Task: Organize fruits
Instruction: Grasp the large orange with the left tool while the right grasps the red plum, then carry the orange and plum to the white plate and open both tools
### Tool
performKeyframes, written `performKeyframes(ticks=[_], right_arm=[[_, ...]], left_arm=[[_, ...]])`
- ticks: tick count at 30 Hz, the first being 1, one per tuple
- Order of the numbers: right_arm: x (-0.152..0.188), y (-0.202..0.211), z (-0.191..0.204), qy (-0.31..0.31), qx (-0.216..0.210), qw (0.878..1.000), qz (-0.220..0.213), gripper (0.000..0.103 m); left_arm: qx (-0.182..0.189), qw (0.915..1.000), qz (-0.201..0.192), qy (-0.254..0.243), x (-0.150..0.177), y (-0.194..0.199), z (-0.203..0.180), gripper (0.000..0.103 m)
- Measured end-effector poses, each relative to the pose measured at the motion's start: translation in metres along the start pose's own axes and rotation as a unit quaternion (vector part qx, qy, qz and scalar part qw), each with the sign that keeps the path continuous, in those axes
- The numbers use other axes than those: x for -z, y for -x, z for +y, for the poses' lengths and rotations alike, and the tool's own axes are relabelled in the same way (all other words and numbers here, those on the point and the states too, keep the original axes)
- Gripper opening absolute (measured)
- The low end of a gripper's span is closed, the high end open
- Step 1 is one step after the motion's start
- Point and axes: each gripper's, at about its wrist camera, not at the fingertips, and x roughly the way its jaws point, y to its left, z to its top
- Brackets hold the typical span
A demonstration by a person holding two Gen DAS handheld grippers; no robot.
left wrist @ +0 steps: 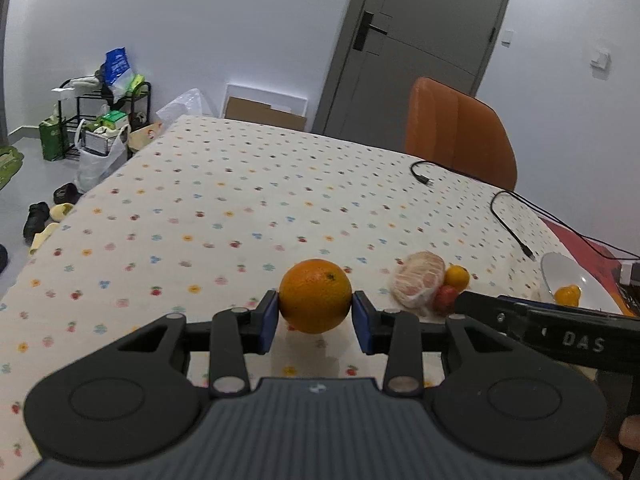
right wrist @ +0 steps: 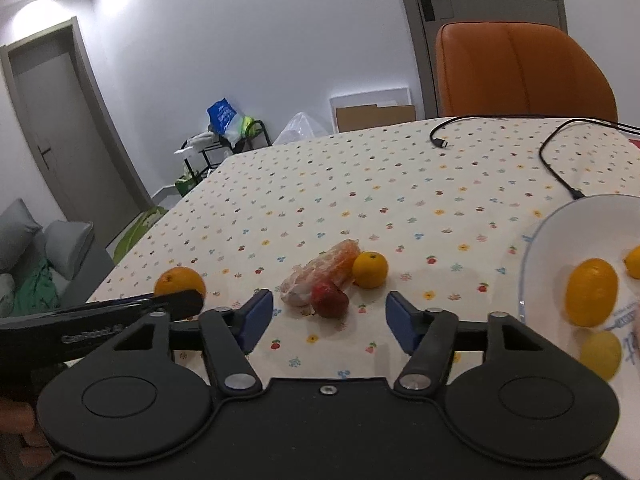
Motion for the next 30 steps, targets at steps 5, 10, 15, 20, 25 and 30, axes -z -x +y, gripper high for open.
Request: performKeyframes(ticks=[5, 10, 15, 20, 25, 30], right_arm=[[-0.002, -0.012, 0.004, -0.002, 0.008, 1.0, 0.007, 0.052], [-0.002, -0.025, 0.006, 0.006, 0.012, 1.0, 0.017, 0.033], [0.002, -0.019, 0.004, 0.001, 0.004, 1.0, 0.013, 0.022], [0.006, -0.004, 0.004, -0.009, 0.006, 1.0, 0.004, 0.022], [0.012, 0.016, 0.004, -0.022, 0.002, 1.0, -0.016, 0.022], [0.015, 0.03, 0.0, -0.035, -0.006, 0.999, -0.031, 0.022]], left_arm=[[-0.008, 0.9999, -0.003, 0.009, -0.001, 0.003, 0.012, 0.038], [-0.013, 0.9998, -0.006, 0.013, -0.002, 0.008, 0.019, 0.038], [-0.014, 0.9997, -0.012, 0.013, -0.003, 0.013, 0.021, 0.038], [-0.005, 0.9997, -0.016, 0.017, -0.002, 0.016, 0.019, 0.038], [0.005, 0.9999, -0.015, 0.005, -0.001, 0.016, 0.01, 0.038], [0.004, 0.9998, -0.016, -0.009, -0.002, 0.017, -0.005, 0.038]])
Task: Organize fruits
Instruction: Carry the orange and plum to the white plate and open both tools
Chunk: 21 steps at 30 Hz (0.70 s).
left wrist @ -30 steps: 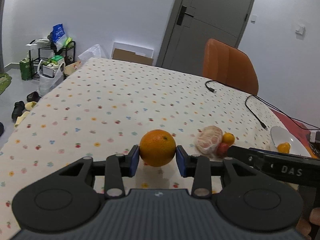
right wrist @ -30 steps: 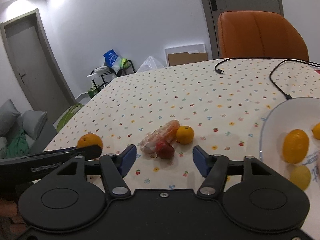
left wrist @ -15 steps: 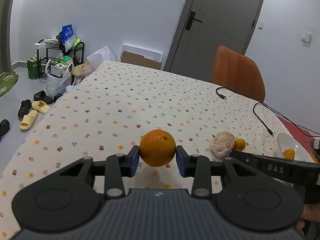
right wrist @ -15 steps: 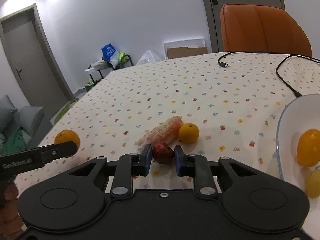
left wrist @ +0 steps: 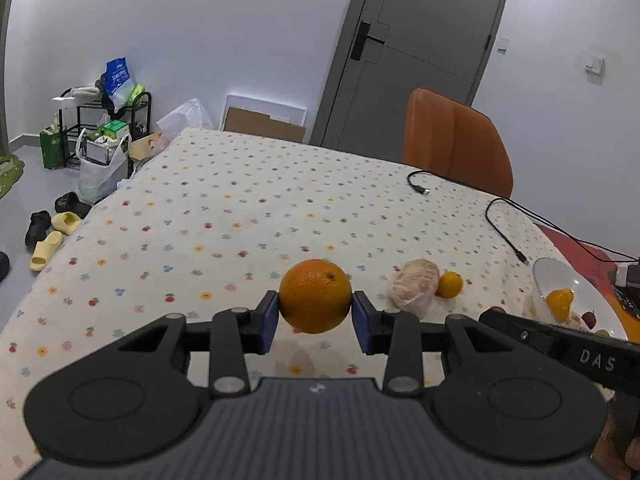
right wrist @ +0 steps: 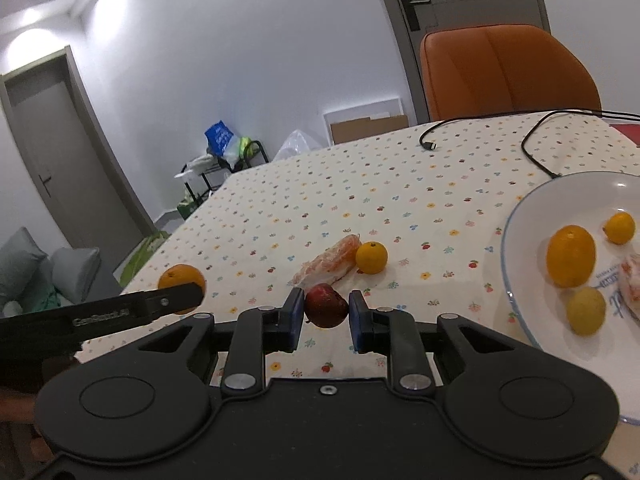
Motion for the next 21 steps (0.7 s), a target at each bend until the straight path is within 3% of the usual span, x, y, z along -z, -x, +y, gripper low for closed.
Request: performKeyframes(ticks=[21], right_arm=[[0.001, 0.068, -0.041, -0.017, 0.028, 0.998, -0.054, 0.022]], left_arm=[[0.043, 0.9978, -0.009, -0.05, 0.005, 0.009, -0.075, 0.038]])
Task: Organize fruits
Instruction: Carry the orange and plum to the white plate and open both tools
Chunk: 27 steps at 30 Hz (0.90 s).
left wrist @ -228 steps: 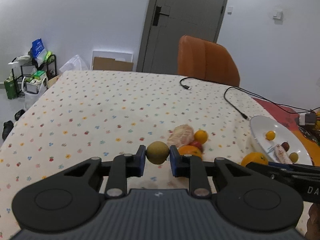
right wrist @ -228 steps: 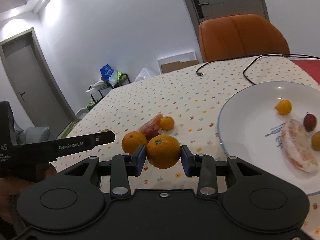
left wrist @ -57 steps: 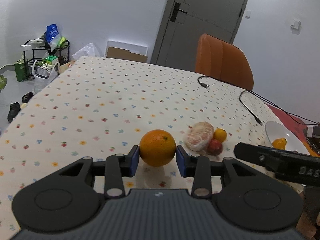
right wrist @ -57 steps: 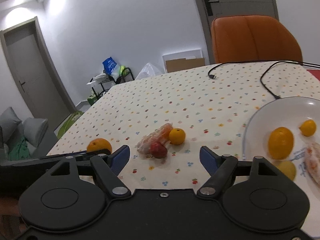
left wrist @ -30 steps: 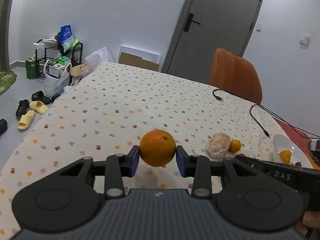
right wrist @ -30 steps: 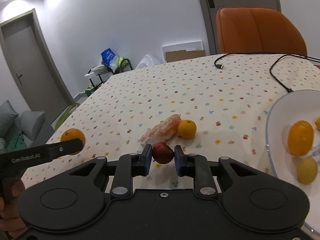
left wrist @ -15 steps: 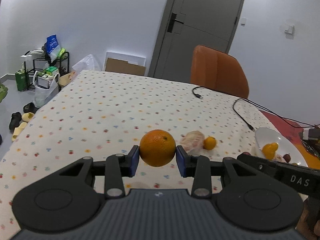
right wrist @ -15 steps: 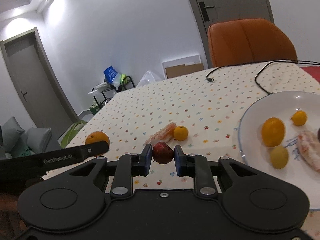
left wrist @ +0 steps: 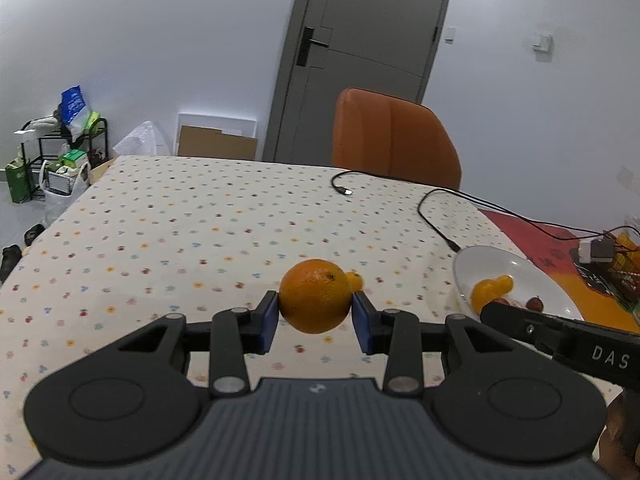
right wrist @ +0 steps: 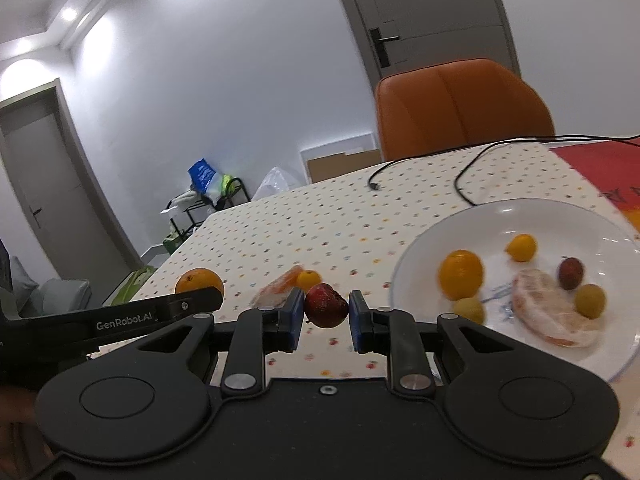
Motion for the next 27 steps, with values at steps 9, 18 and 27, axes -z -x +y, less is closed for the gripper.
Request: performKeyframes(ticks=[9, 18, 27], right_arm=[[0.001, 0.021, -0.023, -0.011, 0.025, 1.0, -0.01, 0.022], [0.002, 0.042, -0.042, -0.014, 0.048, 0.999, -0.015, 0.022], [0.007, 0.057, -0.062, -0.024, 0.072, 0.997, -0.015, 0.022]], left_arm=[[0.021, 0.9996, 0.0, -0.016, 0.001, -0.001, -0.027, 0.038], [0.044, 0.9985, -0.001, -0.033, 0.001, -0.003, -0.054, 0.038], [0.063, 0.997, 0.003, -0.044, 0.004, -0.007, -0.074, 0.038]])
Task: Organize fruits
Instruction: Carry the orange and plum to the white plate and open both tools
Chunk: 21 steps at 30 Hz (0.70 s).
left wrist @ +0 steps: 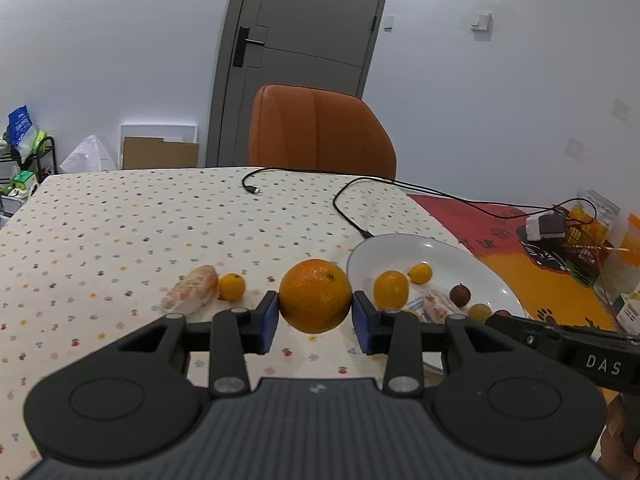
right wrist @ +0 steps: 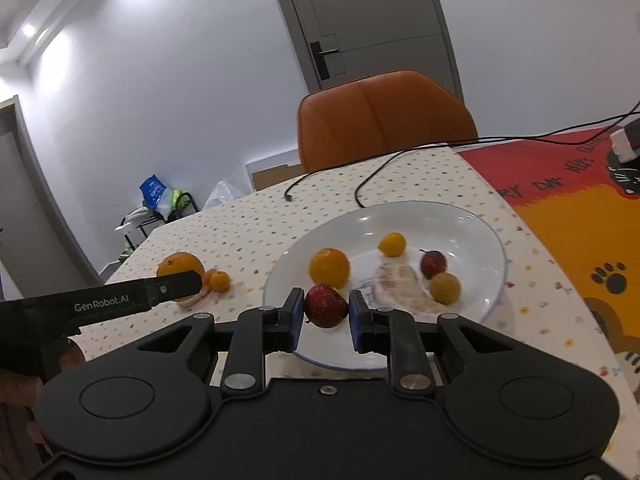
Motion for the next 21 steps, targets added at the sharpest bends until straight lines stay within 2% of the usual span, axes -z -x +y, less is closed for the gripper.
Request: performKeyframes(ticks=[11, 12, 17, 21], right_arm=[[0.006, -0.002, -0.012, -0.012, 0.014, 1.0, 0.007, 0.023], [0.007, -0.004, -0.01, -0.01, 0.014, 1.0, 0.009, 0.024], [0.008, -0.005, 0.001, 0.021, 0.016, 1.0, 0.0, 0.047], [0.008, -0.004, -0.006, 0.013, 0.023, 1.0, 0.001, 0.047]], left_arm=[[0.001, 1.0, 0.005, 0.001, 0.003, -0.004, 0.001, 0.038], [0.0, 1.0, 0.006, 0.002, 0.003, -0.004, 0.002, 0.038], [-0.005, 0.9999, 0.008, 0.007, 0.004, -0.006, 0.008, 0.038], [-0.001, 1.0, 0.008, 0.005, 0.005, -0.007, 0.004, 0.038]])
